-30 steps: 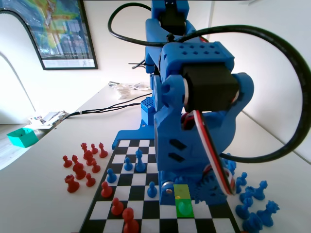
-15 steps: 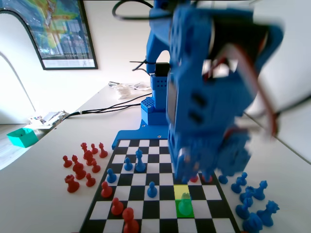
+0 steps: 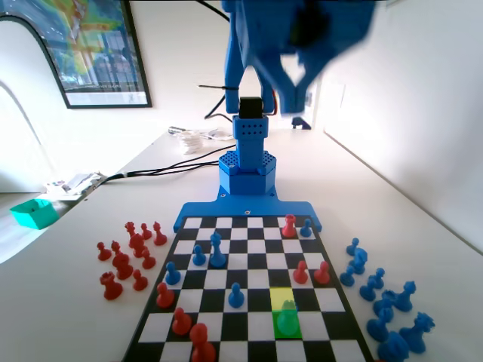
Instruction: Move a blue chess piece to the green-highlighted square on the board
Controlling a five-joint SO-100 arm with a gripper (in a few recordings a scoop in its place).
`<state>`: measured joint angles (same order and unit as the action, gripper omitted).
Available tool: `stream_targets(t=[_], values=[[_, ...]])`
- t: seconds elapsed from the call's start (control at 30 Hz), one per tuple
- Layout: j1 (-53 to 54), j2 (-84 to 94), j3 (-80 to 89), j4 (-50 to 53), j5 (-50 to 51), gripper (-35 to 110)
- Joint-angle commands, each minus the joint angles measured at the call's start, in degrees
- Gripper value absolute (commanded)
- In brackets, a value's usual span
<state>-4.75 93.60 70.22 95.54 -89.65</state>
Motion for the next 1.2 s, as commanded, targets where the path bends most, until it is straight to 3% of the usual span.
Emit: stream_targets(t=[0.0,0.6,0.87,1.17], values=[[0.79,11.07,-0.18,6.33,-1.41,1],[7.47,51.94,28.56,5.54,-11.34,1],[7.65,66.27,45.79,-0.97,-13.1,1],[7.03,72.69,53.88,-3.6,-13.18,1]])
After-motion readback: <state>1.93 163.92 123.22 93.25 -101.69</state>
